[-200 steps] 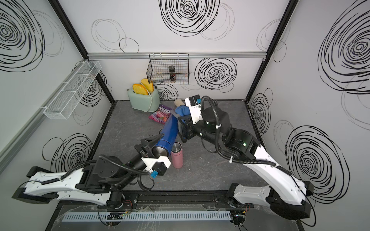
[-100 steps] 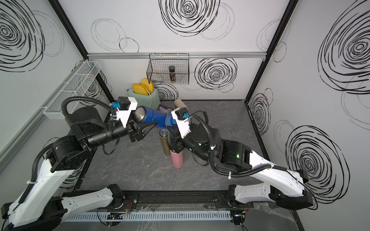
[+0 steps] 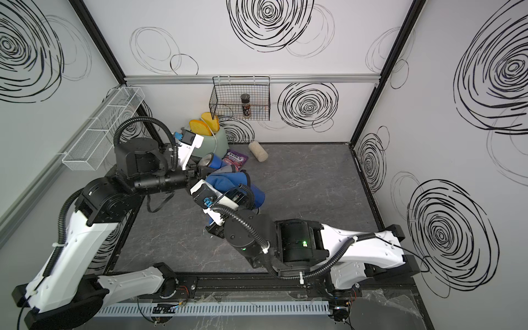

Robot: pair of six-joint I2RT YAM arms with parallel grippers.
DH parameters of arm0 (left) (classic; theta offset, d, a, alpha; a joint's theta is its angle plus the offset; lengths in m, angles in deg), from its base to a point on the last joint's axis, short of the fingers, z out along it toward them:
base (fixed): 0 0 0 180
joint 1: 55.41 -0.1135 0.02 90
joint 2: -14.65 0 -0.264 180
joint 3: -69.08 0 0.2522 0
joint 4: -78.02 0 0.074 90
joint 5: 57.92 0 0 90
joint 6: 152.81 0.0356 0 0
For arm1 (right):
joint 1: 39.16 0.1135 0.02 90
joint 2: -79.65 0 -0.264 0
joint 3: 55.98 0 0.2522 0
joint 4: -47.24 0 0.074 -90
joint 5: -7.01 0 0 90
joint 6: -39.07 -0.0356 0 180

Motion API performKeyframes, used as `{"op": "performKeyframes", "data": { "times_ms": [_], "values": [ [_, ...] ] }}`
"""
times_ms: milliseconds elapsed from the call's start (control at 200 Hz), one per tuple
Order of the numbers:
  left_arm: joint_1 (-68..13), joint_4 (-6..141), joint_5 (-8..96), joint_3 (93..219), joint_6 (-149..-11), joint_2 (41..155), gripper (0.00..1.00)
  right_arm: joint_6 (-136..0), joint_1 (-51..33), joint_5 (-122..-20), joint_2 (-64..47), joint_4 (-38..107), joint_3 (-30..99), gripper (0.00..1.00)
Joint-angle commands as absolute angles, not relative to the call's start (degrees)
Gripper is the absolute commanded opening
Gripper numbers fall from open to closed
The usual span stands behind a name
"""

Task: Wipe the surface of the thermos
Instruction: Wipe the dirt from the surface of the thermos.

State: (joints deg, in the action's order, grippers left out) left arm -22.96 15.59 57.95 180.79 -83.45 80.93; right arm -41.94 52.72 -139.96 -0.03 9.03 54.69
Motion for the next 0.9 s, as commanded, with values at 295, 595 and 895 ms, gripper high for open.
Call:
{"op": "performKeyframes", "data": {
  "times_ms": [295, 595, 895],
  "values": [
    [-26.1, 17.6, 59.1, 184.3, -86.3, 79.7, 0.0, -51.3, 53.4, -140.5, 6.3, 2.4, 48.2, 0.0],
    [-26.1, 17.1, 57.6, 181.5, -85.8, 77.1, 0.0, -40.8, 51.2, -130.2, -10.0, 3.2, 68.0, 0.0],
    [-26.2, 15.8, 57.1, 183.1, -84.3, 77.1, 0.0, -53.7, 49.0, -129.0, -5.5, -5.0, 56.3, 0.0]
  ]
}}
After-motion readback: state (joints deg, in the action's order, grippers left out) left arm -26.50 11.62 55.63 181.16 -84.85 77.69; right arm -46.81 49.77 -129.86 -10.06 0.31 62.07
